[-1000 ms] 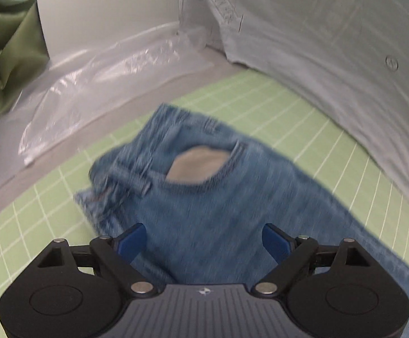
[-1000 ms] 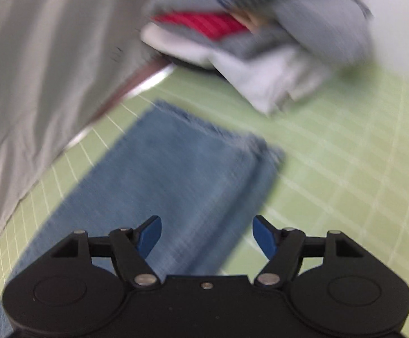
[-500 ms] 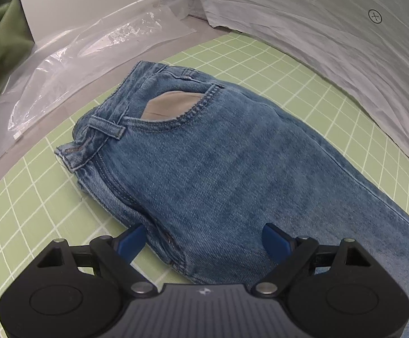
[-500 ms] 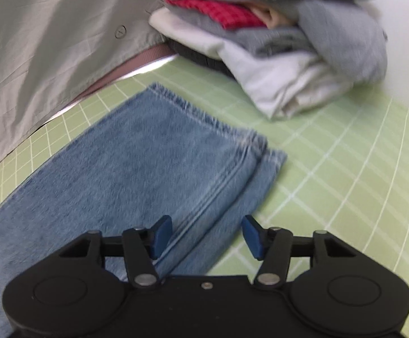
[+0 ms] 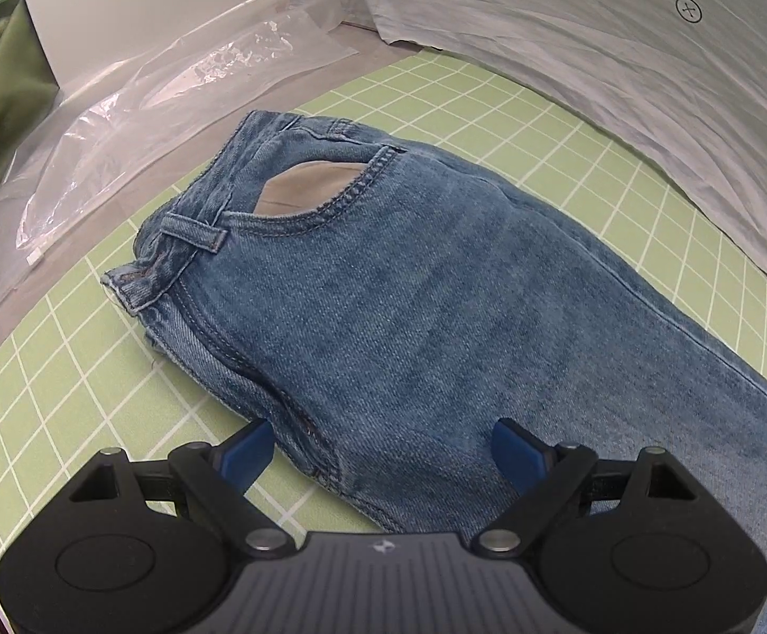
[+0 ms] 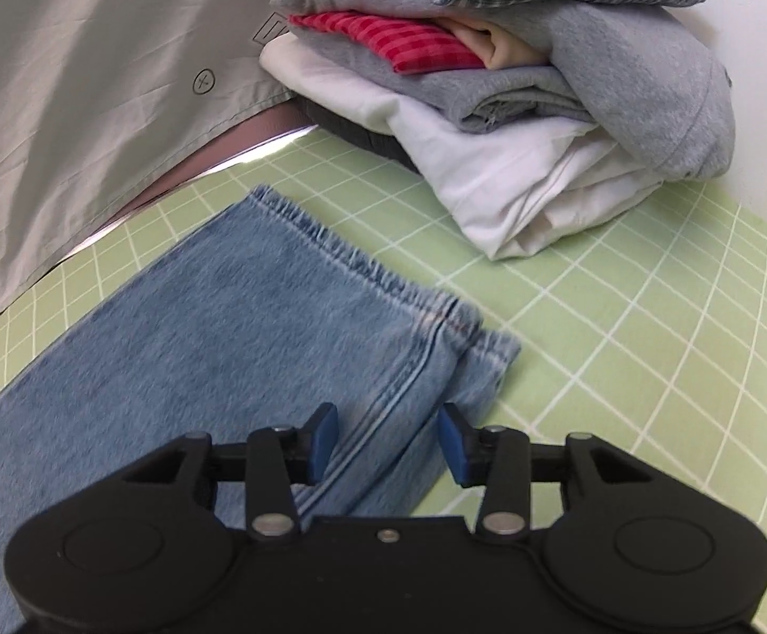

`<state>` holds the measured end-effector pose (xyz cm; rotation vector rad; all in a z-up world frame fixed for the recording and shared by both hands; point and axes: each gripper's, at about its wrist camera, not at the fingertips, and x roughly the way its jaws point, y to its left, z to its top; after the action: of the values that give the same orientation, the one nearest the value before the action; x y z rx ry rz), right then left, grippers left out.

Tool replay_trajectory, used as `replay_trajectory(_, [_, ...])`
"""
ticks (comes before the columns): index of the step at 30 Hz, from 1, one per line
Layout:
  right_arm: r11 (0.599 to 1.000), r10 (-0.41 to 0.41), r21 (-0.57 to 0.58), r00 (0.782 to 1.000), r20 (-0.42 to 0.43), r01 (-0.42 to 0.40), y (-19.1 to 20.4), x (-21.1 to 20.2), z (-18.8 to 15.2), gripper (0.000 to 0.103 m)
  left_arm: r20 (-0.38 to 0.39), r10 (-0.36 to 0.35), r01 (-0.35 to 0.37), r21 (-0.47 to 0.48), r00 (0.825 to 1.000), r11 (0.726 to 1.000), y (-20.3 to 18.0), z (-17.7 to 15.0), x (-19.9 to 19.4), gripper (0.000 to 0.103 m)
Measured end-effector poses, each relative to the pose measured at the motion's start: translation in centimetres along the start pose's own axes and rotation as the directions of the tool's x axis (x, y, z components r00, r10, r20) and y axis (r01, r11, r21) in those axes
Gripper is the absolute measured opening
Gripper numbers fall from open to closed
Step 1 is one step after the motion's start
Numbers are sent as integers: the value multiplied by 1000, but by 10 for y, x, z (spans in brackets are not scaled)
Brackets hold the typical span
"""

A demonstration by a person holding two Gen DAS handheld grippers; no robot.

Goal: Fold clothes

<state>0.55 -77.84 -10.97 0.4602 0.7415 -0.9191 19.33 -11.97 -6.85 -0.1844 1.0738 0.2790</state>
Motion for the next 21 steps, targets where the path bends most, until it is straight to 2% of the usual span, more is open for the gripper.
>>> replay_trajectory(5, [999,-34,-34,998,44,35,-1,1,8,47,-1,4,-4,6,1000,1000,-1,-1,-1,90])
replay_trajectory(11, [999,21,41,1000,12,-22,-11,12,12,43,-9,3,-3,5,1000,1000,-1,-2,-1,90])
replay_trajectory(14, [999,31,35,999,14,-31,-10,14,13,24,-8,3,-3,3,1000,1000,0,-2,-1,90])
replay_trajectory(16, [998,41,42,999,22,-42,-10,12,15,3,-11,0,0,-4,1000,1000,1,-1,-1,90])
replay_trajectory(17, [998,49,48,998,30,-50,-11,10,17,3,-12,-1,1,-9,1000,1000,2,-1,-1,90])
replay_trajectory(21, [993,83,72,983,165,-96,-15,-36,38,3,-12,0,0,-16,1000,1000,5,0,-1,90])
